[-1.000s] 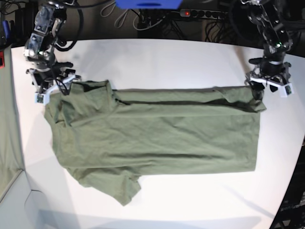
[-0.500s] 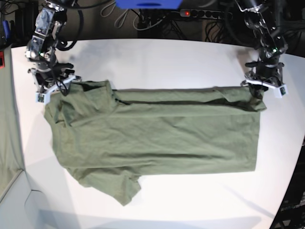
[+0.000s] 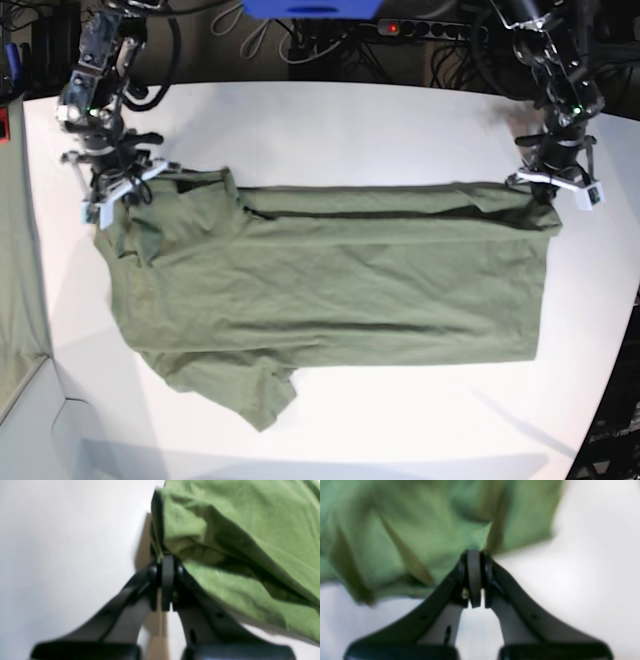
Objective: Layout the t-shirt on the table in an organized manner, then fold the t-shirt properly
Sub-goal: 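Pull the folded edge back toward the collar side with both grippers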
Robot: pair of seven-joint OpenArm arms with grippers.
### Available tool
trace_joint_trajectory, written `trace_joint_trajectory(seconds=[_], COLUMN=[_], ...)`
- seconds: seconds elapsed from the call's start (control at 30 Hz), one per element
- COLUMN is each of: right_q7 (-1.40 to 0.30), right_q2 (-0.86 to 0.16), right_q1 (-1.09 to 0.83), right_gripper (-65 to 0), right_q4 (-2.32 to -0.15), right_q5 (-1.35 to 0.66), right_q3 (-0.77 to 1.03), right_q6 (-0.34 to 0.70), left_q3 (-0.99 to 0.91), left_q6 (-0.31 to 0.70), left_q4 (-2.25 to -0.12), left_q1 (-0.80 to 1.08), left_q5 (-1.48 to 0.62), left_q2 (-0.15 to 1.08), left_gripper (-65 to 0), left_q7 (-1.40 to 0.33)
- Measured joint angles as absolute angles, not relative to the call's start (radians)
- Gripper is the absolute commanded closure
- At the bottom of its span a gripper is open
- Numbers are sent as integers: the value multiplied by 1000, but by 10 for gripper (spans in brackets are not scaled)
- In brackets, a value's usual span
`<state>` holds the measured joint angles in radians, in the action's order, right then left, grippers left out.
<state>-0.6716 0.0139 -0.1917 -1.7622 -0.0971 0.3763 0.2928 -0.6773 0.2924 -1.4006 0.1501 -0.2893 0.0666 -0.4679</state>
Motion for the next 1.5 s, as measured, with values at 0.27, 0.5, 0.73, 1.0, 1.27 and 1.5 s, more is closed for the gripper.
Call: trace_joint_trajectory(seconds=[0.27, 0.5, 0.73, 1.0, 1.27, 1.5], right_q7=[-677, -684, -759, -730, -713, -619], right_q2=[14, -6, -73, -108, -102, -102], right_q1=[-48, 80, 116, 20, -101, -106], right_gripper=[0, -25, -317, -400, -400, -399], right_q4=[-1786, -1667, -1586, -1669, -1655, -1507], right_q5=[-103, -95, -90, -90, -97, -102], right_q3=[368, 248, 175, 312, 367, 368], right_q6=[294, 293, 295, 295, 296, 295], left_q3=[-678, -678, -680, -679, -678, -678], left_q6=[292, 292, 292, 292, 292, 292], left_q4=[-1402, -1402, -1402, -1402, -1402, -1400], left_q1=[150, 150, 150, 152, 143, 136], left_q5=[-289, -289, -289, -292, -289, -289], left_q2=[67, 67, 67, 96, 93, 94], left_gripper=[0, 0, 0, 0, 0, 0], left_q7=[-468, -472, -472, -475, -475, -475])
